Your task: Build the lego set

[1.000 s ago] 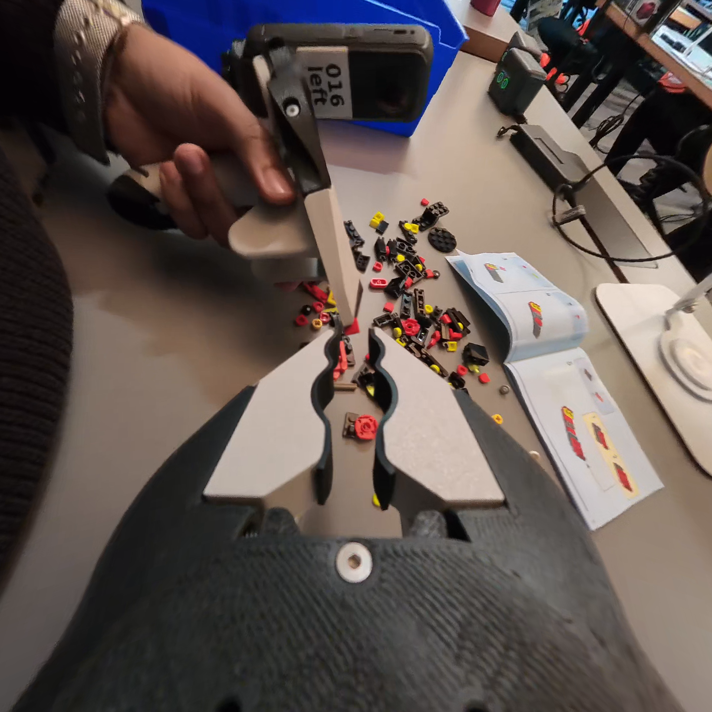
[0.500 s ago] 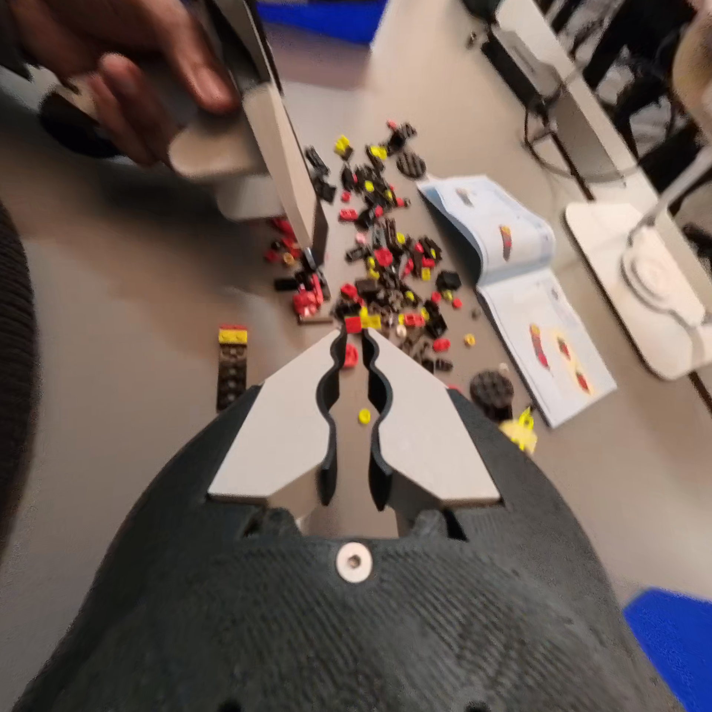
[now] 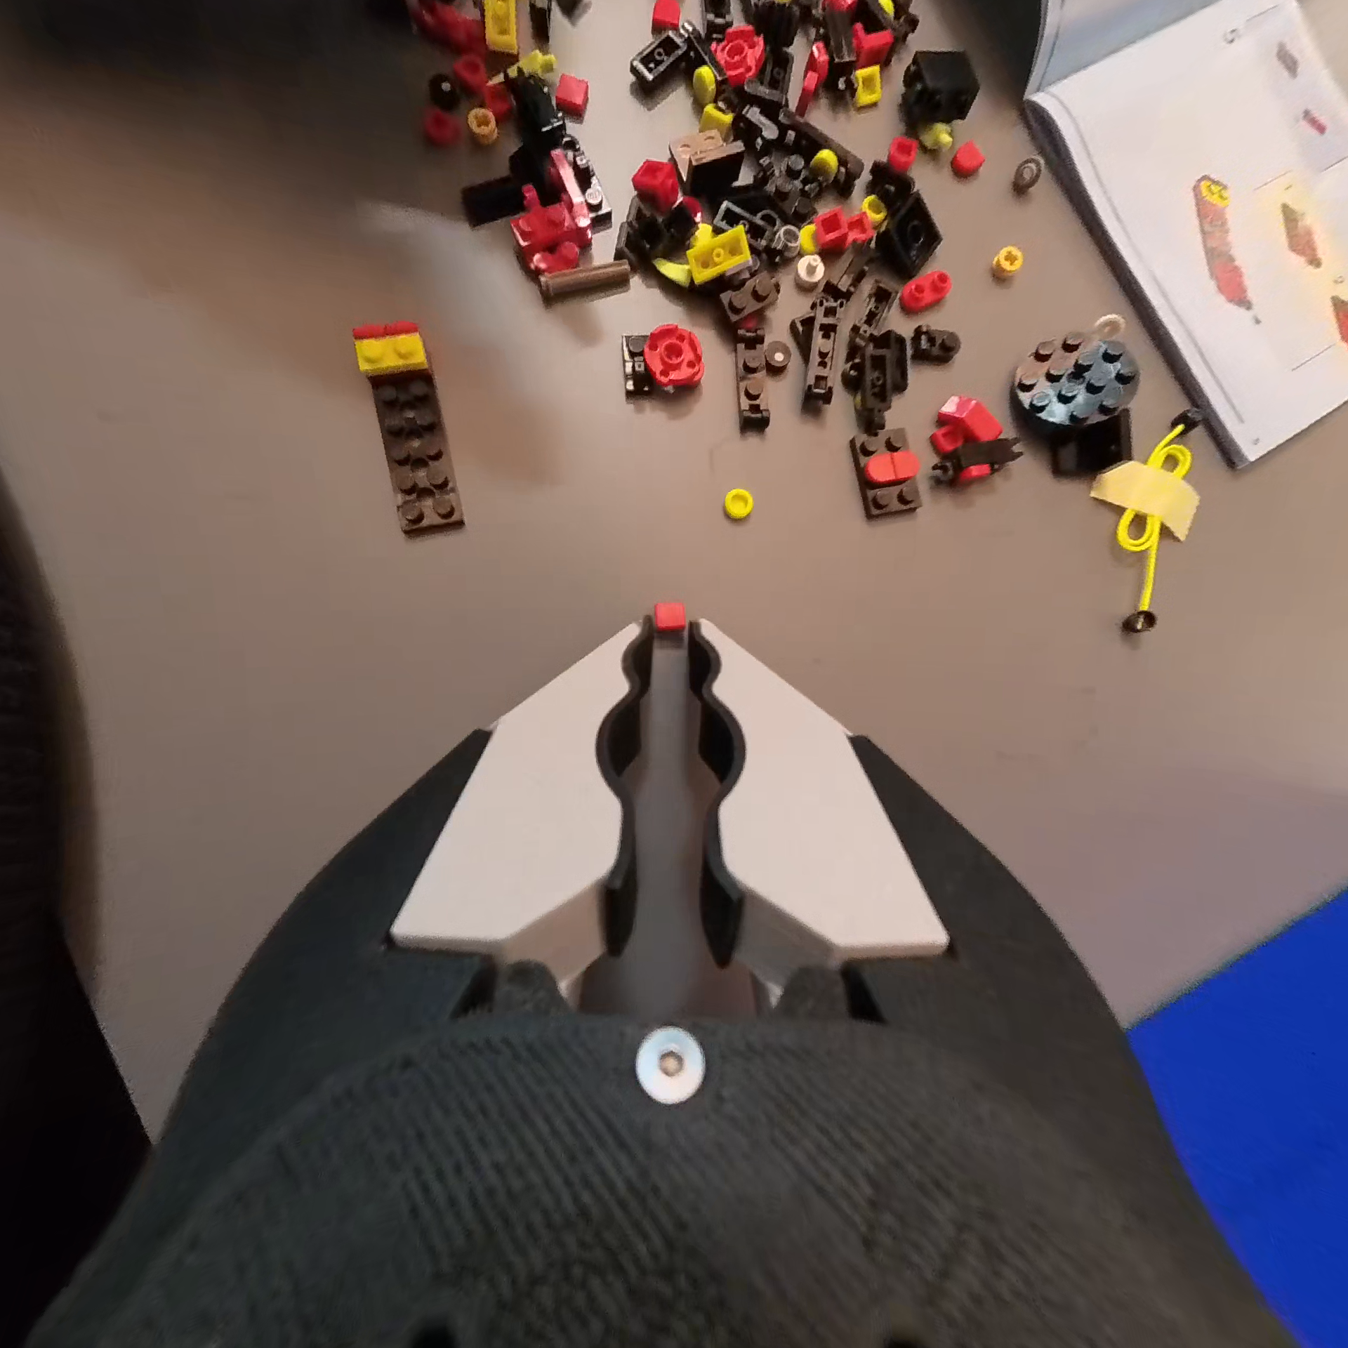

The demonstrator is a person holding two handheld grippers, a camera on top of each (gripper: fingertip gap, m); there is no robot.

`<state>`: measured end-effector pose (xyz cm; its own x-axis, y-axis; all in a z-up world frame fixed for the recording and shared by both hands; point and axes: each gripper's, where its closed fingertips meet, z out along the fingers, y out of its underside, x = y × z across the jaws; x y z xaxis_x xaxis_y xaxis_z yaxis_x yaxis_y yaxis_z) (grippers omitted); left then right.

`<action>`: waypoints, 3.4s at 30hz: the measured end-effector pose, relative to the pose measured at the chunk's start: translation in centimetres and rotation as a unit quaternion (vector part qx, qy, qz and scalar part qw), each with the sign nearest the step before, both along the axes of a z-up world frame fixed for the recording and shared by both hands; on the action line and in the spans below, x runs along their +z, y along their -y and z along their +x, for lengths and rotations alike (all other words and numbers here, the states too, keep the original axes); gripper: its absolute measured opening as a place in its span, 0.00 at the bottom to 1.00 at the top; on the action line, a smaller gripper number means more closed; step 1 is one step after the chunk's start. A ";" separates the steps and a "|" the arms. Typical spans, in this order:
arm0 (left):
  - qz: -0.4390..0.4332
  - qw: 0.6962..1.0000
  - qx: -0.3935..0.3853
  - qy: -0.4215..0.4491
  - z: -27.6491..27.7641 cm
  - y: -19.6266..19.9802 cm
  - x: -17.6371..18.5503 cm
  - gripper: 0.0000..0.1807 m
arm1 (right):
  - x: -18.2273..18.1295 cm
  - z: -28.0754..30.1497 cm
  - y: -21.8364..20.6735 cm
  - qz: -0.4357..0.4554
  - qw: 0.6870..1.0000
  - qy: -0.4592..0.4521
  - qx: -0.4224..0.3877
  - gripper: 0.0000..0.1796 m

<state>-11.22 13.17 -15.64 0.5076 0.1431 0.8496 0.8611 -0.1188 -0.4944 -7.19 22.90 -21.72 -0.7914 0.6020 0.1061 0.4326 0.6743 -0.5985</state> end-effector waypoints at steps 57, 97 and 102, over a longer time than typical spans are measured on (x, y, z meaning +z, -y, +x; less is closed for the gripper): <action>-0.337 0.879 0.007 -0.336 -2.5 3.0 -6.2 0.03 | 4.2 -1.6 4.3 -0.246 0.969 0.001 0.018 0.06; -0.183 0.906 -0.105 -0.367 4.0 -6.2 -1.9 0.11 | 8.6 0.0 1.2 -0.285 0.951 -0.085 -0.087 0.08; -0.174 0.914 -0.080 -0.358 3.0 -5.9 -2.2 0.11 | 8.0 -1.9 1.5 -0.224 0.959 -0.149 -0.091 0.11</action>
<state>-8.25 19.04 -17.87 0.9533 0.2180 0.2092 0.2906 -0.4722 -0.8322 -9.08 21.38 -13.69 -0.6436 0.7653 0.0099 0.2838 0.2506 -0.9256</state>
